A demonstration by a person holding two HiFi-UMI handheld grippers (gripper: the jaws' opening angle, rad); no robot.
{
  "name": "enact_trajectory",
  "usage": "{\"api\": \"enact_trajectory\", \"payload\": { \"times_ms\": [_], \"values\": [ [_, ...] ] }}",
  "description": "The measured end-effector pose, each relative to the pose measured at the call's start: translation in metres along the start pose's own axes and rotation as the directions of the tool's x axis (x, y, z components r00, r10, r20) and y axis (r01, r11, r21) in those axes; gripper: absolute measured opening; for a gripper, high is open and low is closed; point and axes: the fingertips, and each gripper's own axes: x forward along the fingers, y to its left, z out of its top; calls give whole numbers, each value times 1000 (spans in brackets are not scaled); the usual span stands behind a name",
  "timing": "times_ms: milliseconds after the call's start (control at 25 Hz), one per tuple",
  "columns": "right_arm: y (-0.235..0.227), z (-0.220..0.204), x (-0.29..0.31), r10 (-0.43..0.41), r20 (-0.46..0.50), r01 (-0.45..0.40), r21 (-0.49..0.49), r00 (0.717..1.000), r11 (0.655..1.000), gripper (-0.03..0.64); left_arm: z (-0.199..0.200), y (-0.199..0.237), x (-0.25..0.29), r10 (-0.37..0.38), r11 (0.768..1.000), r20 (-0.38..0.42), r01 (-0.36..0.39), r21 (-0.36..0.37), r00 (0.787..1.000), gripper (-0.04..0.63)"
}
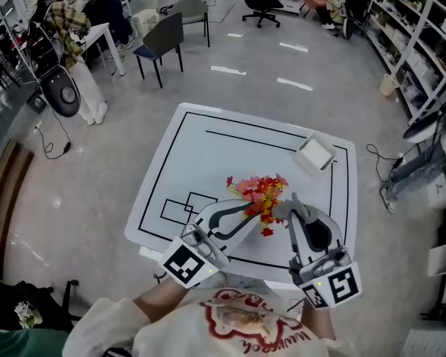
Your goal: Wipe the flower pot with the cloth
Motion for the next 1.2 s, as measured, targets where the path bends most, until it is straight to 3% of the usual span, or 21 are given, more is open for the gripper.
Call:
{"api": "enact_trajectory", "payload": {
  "times_ms": [160, 520, 880, 1200],
  "values": [
    [-36, 9, 7, 13, 8, -13, -12, 1000, 1000, 54, 8, 23, 17, 58, 997, 2, -58, 44, 998, 57],
    [-88, -1, 33, 65, -49, -64, 4, 997, 998, 54, -1, 62, 25, 195, 980, -21, -194, 39, 981, 48],
    [-132, -48, 66, 117, -122, -108, 80, 986, 991, 54, -20, 91, 22, 281, 960, -65, -279, 40, 958, 5],
    [-140, -95, 89, 206, -190, -188, 107, 960, 976, 54, -41, 101, 13, 342, 940, -118, -341, 25, 932, 3]
  ]
}}
